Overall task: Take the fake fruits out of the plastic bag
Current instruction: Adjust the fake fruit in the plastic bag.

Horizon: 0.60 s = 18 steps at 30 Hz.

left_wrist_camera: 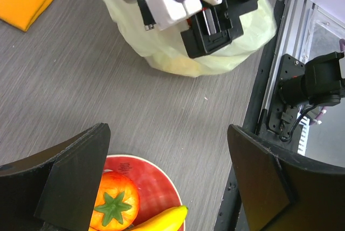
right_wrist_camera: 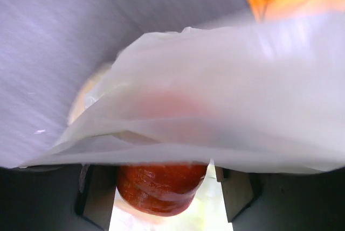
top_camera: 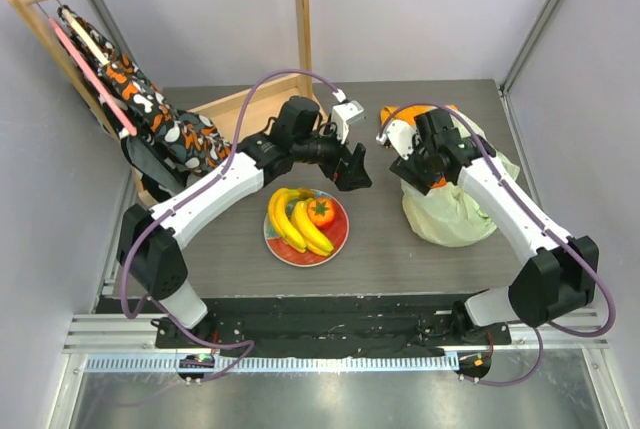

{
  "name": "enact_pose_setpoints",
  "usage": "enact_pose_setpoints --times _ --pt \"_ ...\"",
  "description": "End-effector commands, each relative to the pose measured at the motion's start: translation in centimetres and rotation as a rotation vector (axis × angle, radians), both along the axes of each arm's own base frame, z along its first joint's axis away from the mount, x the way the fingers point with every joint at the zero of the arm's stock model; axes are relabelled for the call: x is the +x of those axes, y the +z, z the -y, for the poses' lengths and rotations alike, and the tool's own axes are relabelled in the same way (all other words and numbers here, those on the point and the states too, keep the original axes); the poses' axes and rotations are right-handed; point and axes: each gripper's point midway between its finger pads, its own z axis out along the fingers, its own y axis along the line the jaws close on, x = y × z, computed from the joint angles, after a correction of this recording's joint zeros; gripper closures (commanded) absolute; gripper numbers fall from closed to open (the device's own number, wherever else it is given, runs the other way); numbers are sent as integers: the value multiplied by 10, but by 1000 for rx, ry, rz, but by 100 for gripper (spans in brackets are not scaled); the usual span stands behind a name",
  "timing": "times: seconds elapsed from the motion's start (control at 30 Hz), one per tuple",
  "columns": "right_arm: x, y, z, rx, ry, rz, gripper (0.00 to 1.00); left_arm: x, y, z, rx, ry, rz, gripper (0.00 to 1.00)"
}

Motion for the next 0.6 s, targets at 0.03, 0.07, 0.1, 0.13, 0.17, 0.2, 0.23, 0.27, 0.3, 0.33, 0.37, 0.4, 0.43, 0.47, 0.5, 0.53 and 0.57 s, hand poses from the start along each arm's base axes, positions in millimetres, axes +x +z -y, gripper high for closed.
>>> enact_pose_setpoints --times 0.03,0.07,0.1,0.13,0.17,0.2,0.23,0.27,0.3,0.33,0.37,0.4,0.43,0.47,0.5,0.53,0.57 --pt "16 -6 38 -252 8 71 52 4 27 6 -60 -16 52 5" --pt "19 -2 46 -297 -10 96 52 3 29 6 -62 -18 55 5" --pt "21 1 50 -319 -8 110 52 2 29 5 -61 -19 58 5" --pt "22 3 53 -345 6 119 52 2 28 3 -58 -18 60 5" --pt "23 4 56 -366 5 125 52 1 29 3 -58 -18 63 5" --pt "22 5 62 -393 -9 123 51 1 27 3 -56 -18 61 5" --pt "21 -1 65 -425 -5 102 51 -1 28 2 -56 -20 62 5" --pt "19 -4 69 -449 -8 89 51 -1 27 2 -55 -20 61 5" --pt "19 -4 74 -481 -16 89 52 -1 27 2 -56 -22 60 5" --pt "21 -2 75 -491 -17 113 52 -1 27 1 -56 -20 59 5" --pt "21 -1 76 -489 -21 127 51 -1 28 1 -58 -20 61 5" --pt "22 3 73 -469 -23 140 51 -2 29 1 -61 -21 63 5" --pt "18 -2 70 -432 -46 113 50 -2 29 1 -60 -17 60 5" --pt "15 -8 65 -392 -56 82 49 -1 29 1 -62 -17 59 5" --pt "14 -15 54 -324 -44 50 49 -2 28 1 -61 -17 56 5" --pt "11 -32 47 -297 -43 -8 49 -2 27 1 -63 -19 54 5" --pt "10 -42 43 -271 -59 -25 49 -3 27 2 -66 -19 50 5"
